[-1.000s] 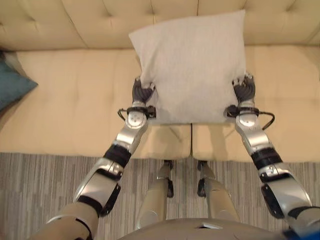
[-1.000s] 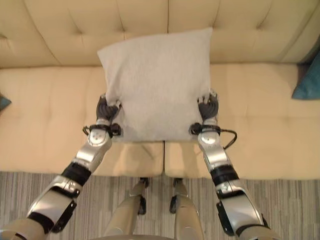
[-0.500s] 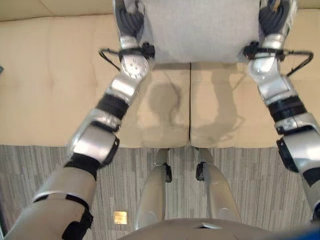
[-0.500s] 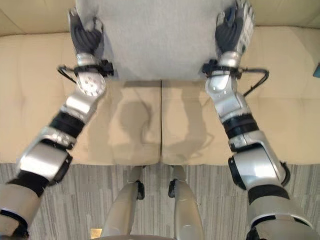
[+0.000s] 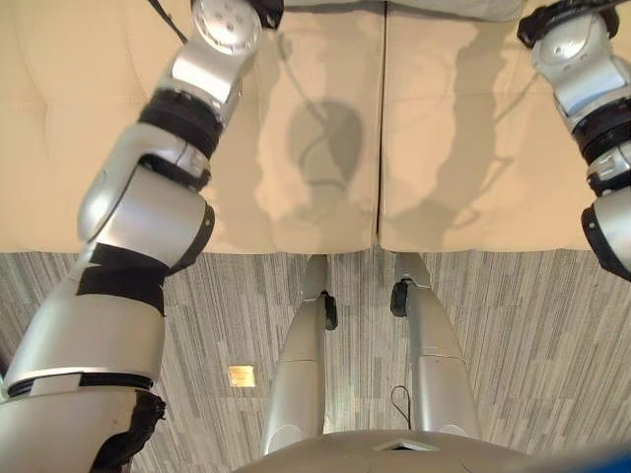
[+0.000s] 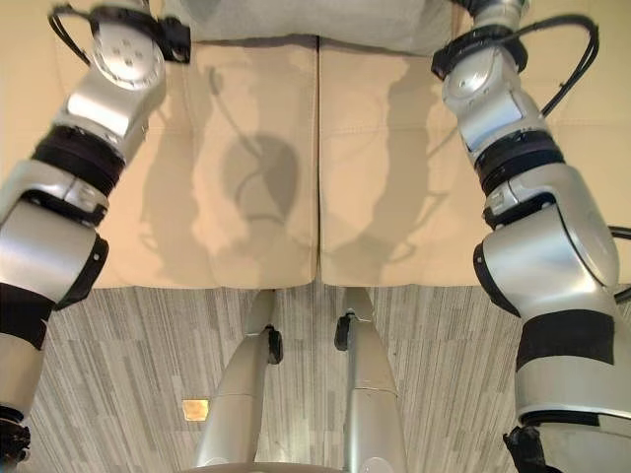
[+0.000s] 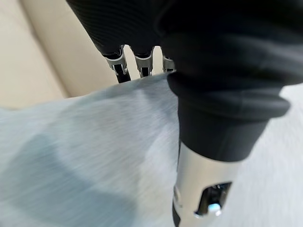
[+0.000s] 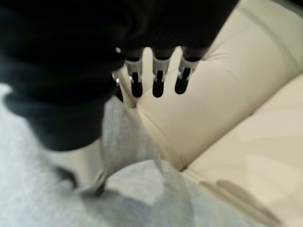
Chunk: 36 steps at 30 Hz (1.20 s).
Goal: Pick up all the scattered cushions and arrange them neatly on the sofa.
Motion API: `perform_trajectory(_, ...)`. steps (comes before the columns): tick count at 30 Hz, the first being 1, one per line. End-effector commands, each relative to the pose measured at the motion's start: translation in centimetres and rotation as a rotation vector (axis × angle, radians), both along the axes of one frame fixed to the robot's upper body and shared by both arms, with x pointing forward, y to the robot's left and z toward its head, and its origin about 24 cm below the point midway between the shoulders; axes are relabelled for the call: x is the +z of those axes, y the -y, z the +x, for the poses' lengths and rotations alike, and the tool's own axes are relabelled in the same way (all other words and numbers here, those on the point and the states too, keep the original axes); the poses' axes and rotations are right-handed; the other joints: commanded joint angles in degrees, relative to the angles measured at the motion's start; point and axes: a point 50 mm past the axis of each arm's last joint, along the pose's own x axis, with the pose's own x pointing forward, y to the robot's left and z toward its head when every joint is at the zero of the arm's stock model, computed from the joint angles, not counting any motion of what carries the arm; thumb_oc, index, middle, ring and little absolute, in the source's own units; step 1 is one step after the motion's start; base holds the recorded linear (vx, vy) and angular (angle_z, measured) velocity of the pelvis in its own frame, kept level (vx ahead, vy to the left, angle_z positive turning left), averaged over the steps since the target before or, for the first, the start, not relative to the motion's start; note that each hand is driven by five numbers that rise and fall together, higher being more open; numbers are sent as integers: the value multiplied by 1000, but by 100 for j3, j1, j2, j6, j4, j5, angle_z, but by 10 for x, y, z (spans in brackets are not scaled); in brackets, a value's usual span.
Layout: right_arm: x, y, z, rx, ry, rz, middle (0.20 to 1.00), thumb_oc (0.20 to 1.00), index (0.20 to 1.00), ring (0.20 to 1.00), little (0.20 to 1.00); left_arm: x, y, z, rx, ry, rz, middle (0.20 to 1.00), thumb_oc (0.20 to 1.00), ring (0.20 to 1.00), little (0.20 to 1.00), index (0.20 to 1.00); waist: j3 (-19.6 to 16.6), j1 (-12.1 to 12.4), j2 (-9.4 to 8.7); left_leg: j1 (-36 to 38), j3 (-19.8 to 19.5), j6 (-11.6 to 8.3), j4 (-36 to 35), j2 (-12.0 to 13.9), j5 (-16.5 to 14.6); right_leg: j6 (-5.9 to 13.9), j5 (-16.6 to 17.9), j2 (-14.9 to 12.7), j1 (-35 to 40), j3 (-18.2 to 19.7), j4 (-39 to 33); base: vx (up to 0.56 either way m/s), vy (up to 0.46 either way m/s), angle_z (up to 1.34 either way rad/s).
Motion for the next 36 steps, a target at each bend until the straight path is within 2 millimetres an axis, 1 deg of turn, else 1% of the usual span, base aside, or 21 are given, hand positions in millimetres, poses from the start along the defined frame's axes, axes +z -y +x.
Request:
perform_trajectory(1,-14,-15,7,46,-49,-21,1000,1000,1000,1000,1000,3,9,2,-36,11,-28,1000,1000,1000,1000,1000,-979,132,-364,536,59,-743,-119,141,-329,929,664,-46,773,36,-1605,-20,-54,9)
perform_trajectory(4,-29,9,5,5,-84,6,1000,1000,1000,1000,1000,-22,-26,6,32,-55,-75,1000,1000,1000,1000,1000,-970,145,-390,679,38,-779,-119,152,-329,929,651,-48,924,-25,-1605,-18,-57,10)
perform_trajectory(6,-47,42,-3,-44,-115,32,1000,1000,1000,1000,1000,-49,-74,1,107,-119,-138,1000,1000,1000,1000,1000,-967,168,-397,998,31,-814,-119,163,-388,929,606,-69,1260,-129,-1605,-18,-59,5)
perform_trajectory(7,-52,51,-7,-51,-117,41,1000,1000,1000,1000,1000,-58,-85,-2,123,-134,-141,1000,1000,1000,1000,1000,-962,172,-397,1124,40,-822,-119,157,-420,929,589,-76,1393,-158,-1605,-14,-69,-2)
perform_trajectory(8,-71,64,-14,-56,-136,60,1000,1000,1000,1000,1000,-77,-99,-9,130,-156,-138,1000,1000,1000,1000,1000,-954,167,-404,1396,56,-821,-119,144,-500,929,545,-90,1672,-231,-1605,10,-54,12)
perform_trajectory(10,-131,85,-39,-28,-201,142,1000,1000,1000,1000,1000,-136,-122,-35,135,-219,-135,1000,1000,1000,1000,1000,-936,157,-431,2086,98,-786,-119,110,-712,912,407,-119,2401,-311,-1605,39,-32,31)
perform_trajectory(11,-157,89,-48,-23,-250,174,1000,1000,1000,1000,1000,-161,-124,-43,133,-270,-139,1000,1000,1000,1000,1000,-947,144,-439,2287,127,-781,-119,94,-761,900,366,-125,2629,-341,-1605,57,3,30)
perform_trajectory(12,-173,92,-55,-26,-293,172,1000,1000,1000,1000,1000,-177,-124,-52,129,-298,-139,1000,1000,1000,1000,1000,-947,158,-457,2485,152,-751,-119,89,-820,881,301,-129,2858,-357,-1605,85,-8,17)
perform_trajectory(13,-228,100,-82,-38,-440,197,1000,1000,1000,1000,1000,-218,-128,-76,145,-387,-99,1000,1000,1000,1000,1000,-984,162,-492,2841,195,-721,-119,108,-899,858,221,-147,3238,-410,-1605,128,25,7)
perform_trajectory(14,-267,99,-104,-34,-565,208,1000,1000,1000,1000,1000,-262,-121,-101,132,-507,-125,1000,1000,1000,1000,1000,-987,193,-511,3247,263,-649,-119,130,-1007,818,102,-171,3692,-474,-1605,142,15,13)
perform_trajectory(16,-343,93,-153,-45,-870,227,1000,1000,1000,1000,1000,-342,-130,-162,183,-816,-120,1000,1000,1000,1000,1000,-1088,265,-542,3999,401,-514,-119,230,-1164,740,-133,-217,4478,-565,-1605,165,35,21)
perform_trajectory(17,-369,87,-170,-34,-981,241,1000,1000,1000,1000,1000,-371,-130,-186,192,-958,-74,1000,1000,1000,1000,1000,-1084,305,-537,4343,469,-465,-119,261,-1249,716,-227,-184,4814,-560,-1605,113,29,-4)
perform_trajectory(21,-411,69,-196,-13,-1168,272,1000,1000,1000,1000,1000,-427,-119,-232,219,-1230,-150,1000,1000,1000,1000,1000,-1125,339,-565,4785,555,-411,-119,264,-1330,647,-367,-138,5295,-574,-1605,11,10,-13)
perform_trajectory(22,-430,60,-211,-9,-1264,287,1000,1000,1000,1000,1000,-450,-111,-255,225,-1363,-166,1000,1000,1000,1000,1000,-1155,364,-589,4975,577,-380,-119,245,-1389,621,-412,-117,5483,-569,-1605,-8,23,-12)
perform_trajectory(24,-450,53,-230,-14,-1376,294,1000,1000,1000,1000,1000,-473,-106,-285,250,-1519,-187,1000,1000,1000,1000,1000,-1175,411,-606,5249,596,-342,-119,230,-1466,587,-470,-92,5765,-574,-1605,32,33,-1)
perform_trajectory(26,-456,50,-237,-21,-1412,299,1000,1000,1000,1000,1000,-478,-104,-294,256,-1564,-188,1000,1000,1000,1000,1000,-1163,434,-618,5352,593,-333,-119,232,-1497,588,-479,-88,5865,-576,-1605,39,24,4)
perform_trajectory(27,-469,47,-252,-43,-1488,325,1000,1000,1000,1000,1000,-487,-104,-311,282,-1646,-196,1000,1000,1000,1000,1000,-1157,474,-640,5532,595,-317,-119,221,-1562,586,-508,-83,6039,-564,-1605,33,35,3)
perform_trajectory(29,-482,47,-273,-101,-1568,385,1000,1000,1000,1000,1000,-495,-105,-332,320,-1745,-190,1000,1000,1000,1000,1000,-1181,527,-643,5712,579,-286,-119,213,-1643,593,-533,-88,6180,-547,-1605,50,70,-2)
perform_trajectory(31,-488,51,-287,-166,-1605,449,1000,1000,1000,1000,1000,-496,-109,-341,352,-1774,-200,1000,1000,1000,1000,1000,-1184,579,-640,5824,571,-257,-119,201,-1692,594,-531,-87,6240,-515,-1605,26,73,-8)
perform_trajectory(35,-492,54,-299,-214,-1643,490,1000,1000,1000,1000,1000,-494,-111,-336,354,-1757,-204,1000,1000,1000,1000,1000,-1159,646,-657,5886,560,-213,-119,170,-1734,619,-479,-120,6256,-490,-1605,-18,61,-9)
perform_trajectory(36,-493,55,-301,-225,-1653,491,1000,1000,1000,1000,1000,-493,-109,-329,335,-1737,-198,1000,1000,1000,1000,1000,-1144,673,-672,5859,527,-189,-119,142,-1745,631,-445,-135,6214,-472,-1605,-54,75,-1)
